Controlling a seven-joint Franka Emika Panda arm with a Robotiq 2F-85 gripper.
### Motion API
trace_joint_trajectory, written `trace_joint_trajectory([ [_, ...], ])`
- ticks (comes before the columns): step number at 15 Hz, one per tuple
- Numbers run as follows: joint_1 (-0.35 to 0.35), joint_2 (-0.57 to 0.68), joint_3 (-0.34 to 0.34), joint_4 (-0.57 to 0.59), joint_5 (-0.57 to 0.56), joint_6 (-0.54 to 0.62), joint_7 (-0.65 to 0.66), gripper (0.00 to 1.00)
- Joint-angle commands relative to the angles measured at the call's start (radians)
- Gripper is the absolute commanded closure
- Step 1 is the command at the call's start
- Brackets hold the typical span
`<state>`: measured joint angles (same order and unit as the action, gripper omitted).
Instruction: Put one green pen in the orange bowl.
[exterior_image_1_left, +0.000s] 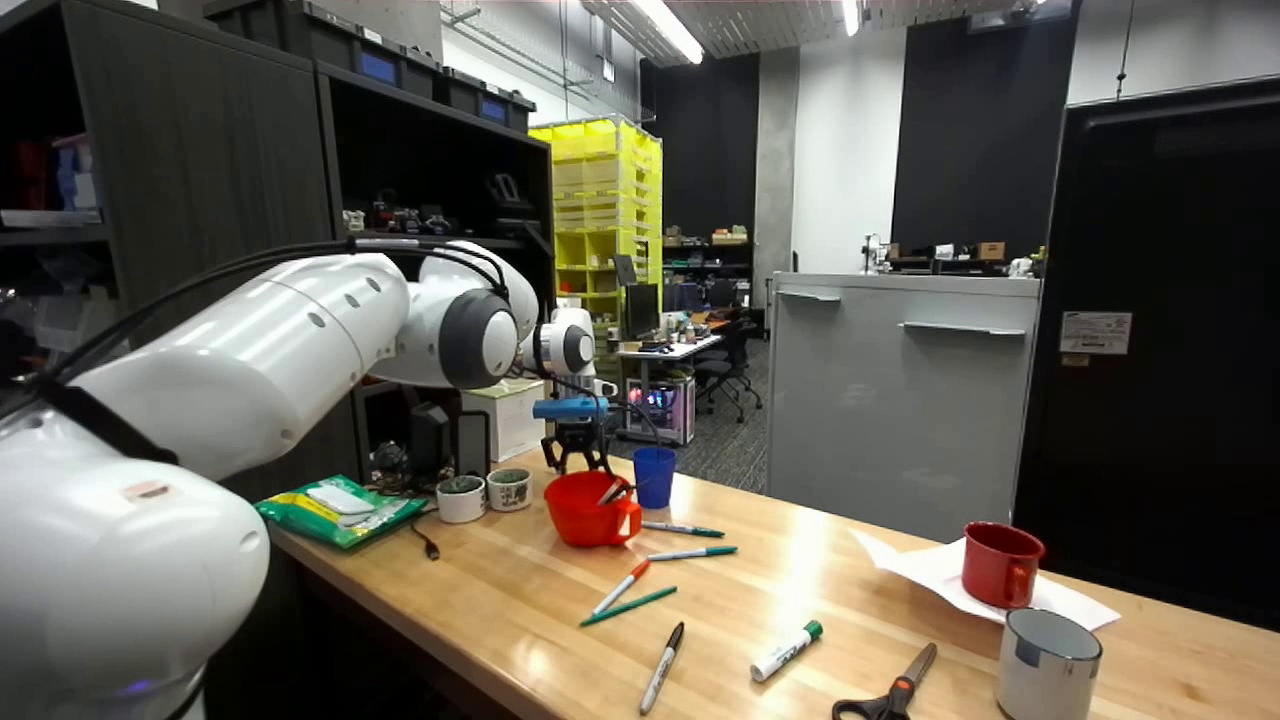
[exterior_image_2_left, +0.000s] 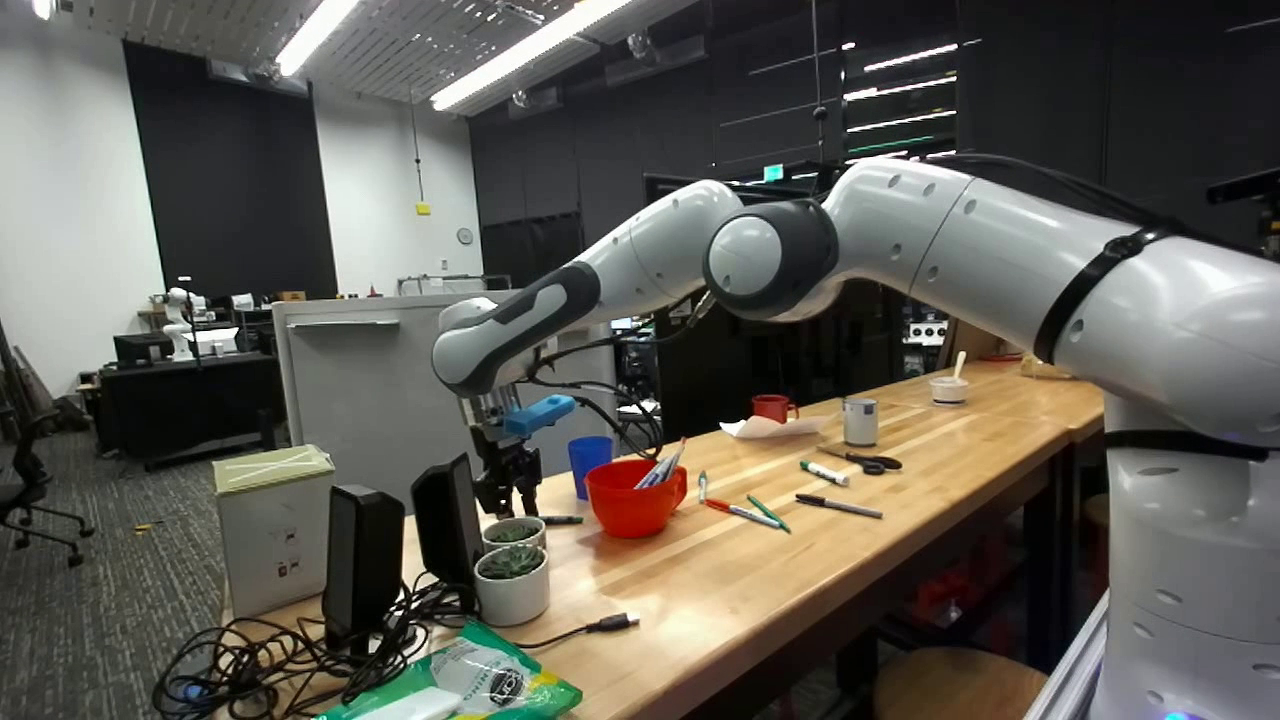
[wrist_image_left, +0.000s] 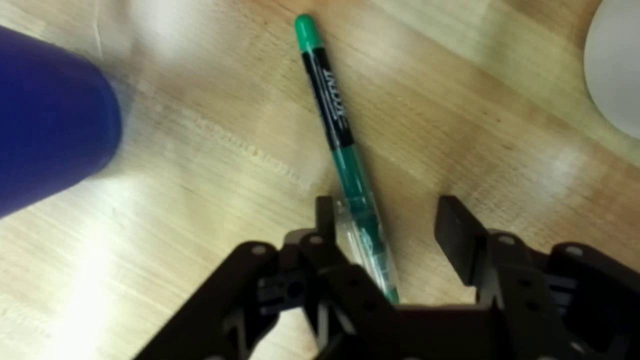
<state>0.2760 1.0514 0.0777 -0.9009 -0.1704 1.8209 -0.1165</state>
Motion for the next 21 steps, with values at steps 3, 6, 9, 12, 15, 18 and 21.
trace_joint_trajectory([
  [3,0.037,0.106,-0.002,0.157,0.009,-0.043,0.01,0.92],
  [6,0.046,0.121,-0.006,0.185,-0.002,-0.051,0.027,0.98],
  [9,0.056,0.132,-0.015,0.21,-0.012,-0.042,0.05,0.96],
  [12,0.067,0.14,-0.03,0.233,-0.032,-0.013,0.072,0.96],
  [15,0.026,0.007,-0.062,0.144,-0.063,0.003,0.058,0.96],
  [18,0.022,-0.055,-0.098,0.134,-0.089,0.025,0.078,0.96],
  [21,0.022,-0.116,-0.116,0.12,-0.087,0.01,0.103,0.96],
])
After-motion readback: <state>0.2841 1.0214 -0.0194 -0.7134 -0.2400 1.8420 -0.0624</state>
